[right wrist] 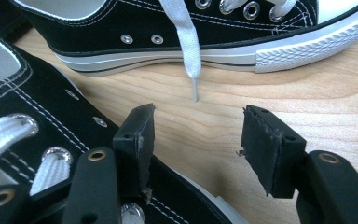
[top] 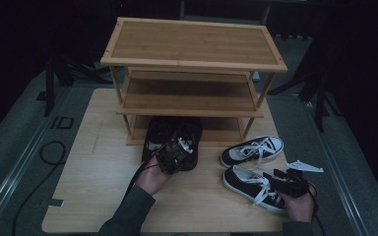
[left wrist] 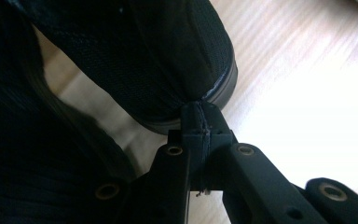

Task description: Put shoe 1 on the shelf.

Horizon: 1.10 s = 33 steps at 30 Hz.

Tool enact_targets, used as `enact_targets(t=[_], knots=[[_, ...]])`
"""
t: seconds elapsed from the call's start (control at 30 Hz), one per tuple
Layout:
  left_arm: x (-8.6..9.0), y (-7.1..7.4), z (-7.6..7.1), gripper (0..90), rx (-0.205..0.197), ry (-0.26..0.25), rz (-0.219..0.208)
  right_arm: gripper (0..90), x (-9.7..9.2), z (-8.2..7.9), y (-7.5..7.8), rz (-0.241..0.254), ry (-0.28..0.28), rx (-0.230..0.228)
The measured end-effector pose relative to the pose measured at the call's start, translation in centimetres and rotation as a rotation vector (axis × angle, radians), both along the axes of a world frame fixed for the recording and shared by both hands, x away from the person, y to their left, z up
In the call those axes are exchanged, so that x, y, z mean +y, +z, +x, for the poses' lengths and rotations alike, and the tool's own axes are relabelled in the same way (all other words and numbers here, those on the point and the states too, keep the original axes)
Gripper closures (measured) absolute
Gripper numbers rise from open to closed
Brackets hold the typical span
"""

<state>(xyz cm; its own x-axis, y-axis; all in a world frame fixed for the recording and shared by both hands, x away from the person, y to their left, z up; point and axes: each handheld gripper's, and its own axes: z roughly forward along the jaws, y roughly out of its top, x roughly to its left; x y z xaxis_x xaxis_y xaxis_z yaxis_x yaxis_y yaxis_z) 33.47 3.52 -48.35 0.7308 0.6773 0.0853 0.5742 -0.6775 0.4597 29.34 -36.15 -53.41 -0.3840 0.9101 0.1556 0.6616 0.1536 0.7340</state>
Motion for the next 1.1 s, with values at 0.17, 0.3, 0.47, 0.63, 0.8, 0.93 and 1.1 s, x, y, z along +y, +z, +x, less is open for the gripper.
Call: enact_targets(t=[0.17,0.3,0.47,0.63,0.8,0.93,1.1], knots=[[-0.7,-0.1,-0.2,88.9,0.003,-0.023,0.005,43.8,0.0,0.0,0.0,0.002,0.001,0.001],[-1.4,-0.6,-0.5,88.8,0.018,-0.067,0.01,43.8,0.0,0.0,0.0,0.001,0.002,0.001],[-1.8,-0.9,0.0,89.9,0.005,-0.066,0.03,43.8,0.0,0.0,0.0,0.001,0.002,0.001],[-2.3,-0.8,0.5,90.0,-0.006,-0.07,0.043,43.8,0.0,0.0,0.0,0.002,0.002,0.002],[-2.7,-0.8,1.3,90.0,-0.043,-0.036,0.071,43.7,0.0,0.0,0.0,0.001,0.003,0.001],[-2.8,-0.7,2.1,90.0,-0.058,-0.027,0.094,43.6,0.0,0.1,0.0,0.003,0.004,0.002],[-3.0,-0.9,3.3,90.0,-0.052,0.013,0.039,43.5,0.0,0.1,0.0,0.003,0.004,0.003]])
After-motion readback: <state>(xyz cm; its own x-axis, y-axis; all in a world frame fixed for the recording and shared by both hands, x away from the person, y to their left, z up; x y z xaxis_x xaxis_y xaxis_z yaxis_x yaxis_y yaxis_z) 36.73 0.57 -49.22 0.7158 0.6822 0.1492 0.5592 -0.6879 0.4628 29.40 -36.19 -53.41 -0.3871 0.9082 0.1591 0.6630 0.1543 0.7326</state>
